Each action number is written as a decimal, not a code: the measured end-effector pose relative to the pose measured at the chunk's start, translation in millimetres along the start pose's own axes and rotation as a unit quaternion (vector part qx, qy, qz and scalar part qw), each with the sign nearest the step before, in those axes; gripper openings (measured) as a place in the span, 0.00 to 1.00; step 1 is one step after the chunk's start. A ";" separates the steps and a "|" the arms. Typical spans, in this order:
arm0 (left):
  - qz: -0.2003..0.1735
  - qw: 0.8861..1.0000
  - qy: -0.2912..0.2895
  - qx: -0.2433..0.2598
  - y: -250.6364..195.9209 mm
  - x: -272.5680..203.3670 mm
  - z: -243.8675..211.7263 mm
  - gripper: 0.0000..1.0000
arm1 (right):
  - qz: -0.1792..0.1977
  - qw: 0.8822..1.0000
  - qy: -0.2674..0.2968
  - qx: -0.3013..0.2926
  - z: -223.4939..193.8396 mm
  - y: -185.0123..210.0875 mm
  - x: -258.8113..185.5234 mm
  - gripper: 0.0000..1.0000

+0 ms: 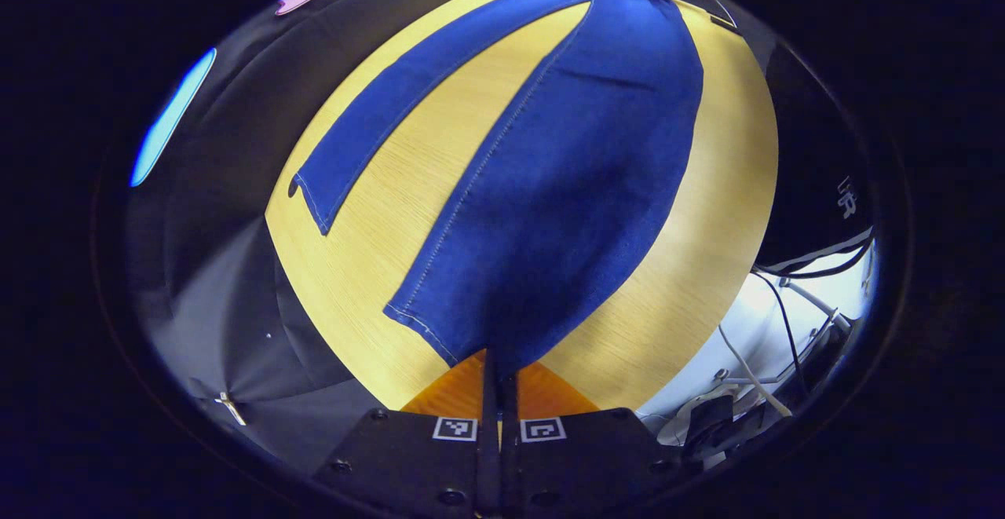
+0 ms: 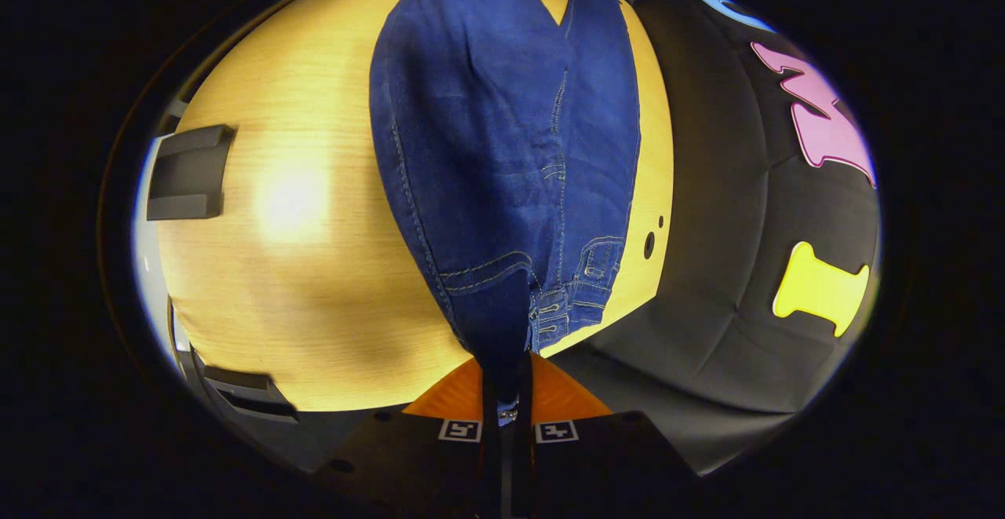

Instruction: Grasp the waist and the cuffs of the jeans and fold them to make the two legs overlap; first hold the waist and fold one-third of the jeans toward the cuffs, then hold the cuffs and fold the remaining one-third in the same direction to finish folding.

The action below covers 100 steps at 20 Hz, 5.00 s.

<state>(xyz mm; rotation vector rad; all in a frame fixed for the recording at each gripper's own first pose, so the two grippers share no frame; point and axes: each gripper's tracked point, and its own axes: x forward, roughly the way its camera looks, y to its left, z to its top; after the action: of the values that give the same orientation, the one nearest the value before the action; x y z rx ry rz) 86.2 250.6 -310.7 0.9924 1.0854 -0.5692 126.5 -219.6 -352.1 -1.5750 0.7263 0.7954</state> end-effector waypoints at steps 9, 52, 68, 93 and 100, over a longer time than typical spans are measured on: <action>-0.095 0.995 -0.017 -0.034 24.8 -35.4 51.4 0.06 | -0.003 0.999 -0.040 0.013 16.6 -79.9 -26.9 0.08; 0.217 0.756 -0.384 -0.483 247.6 -101.5 255.6 0.98 | -0.172 0.522 -0.103 0.829 8.0 -243.3 160.4 0.97; 0.111 0.738 -0.408 -0.526 137.8 -114.2 309.3 0.95 | -0.209 0.423 -0.096 0.877 -26.8 -239.6 209.1 0.98; 0.047 0.744 -0.409 -0.527 109.7 -82.0 352.8 0.95 | -0.292 0.524 -0.310 0.738 9.1 -290.9 30.2 0.12; 0.046 0.710 -0.419 -0.565 112.5 -79.4 348.1 0.95 | -0.255 0.610 -0.397 0.637 32.1 -246.1 49.9 0.12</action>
<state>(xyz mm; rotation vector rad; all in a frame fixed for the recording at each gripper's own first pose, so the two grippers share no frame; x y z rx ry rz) 304.8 -8.4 -151.8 -0.3361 0.3547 -0.1231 351.8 -155.1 -256.4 0.0260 0.0098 0.2595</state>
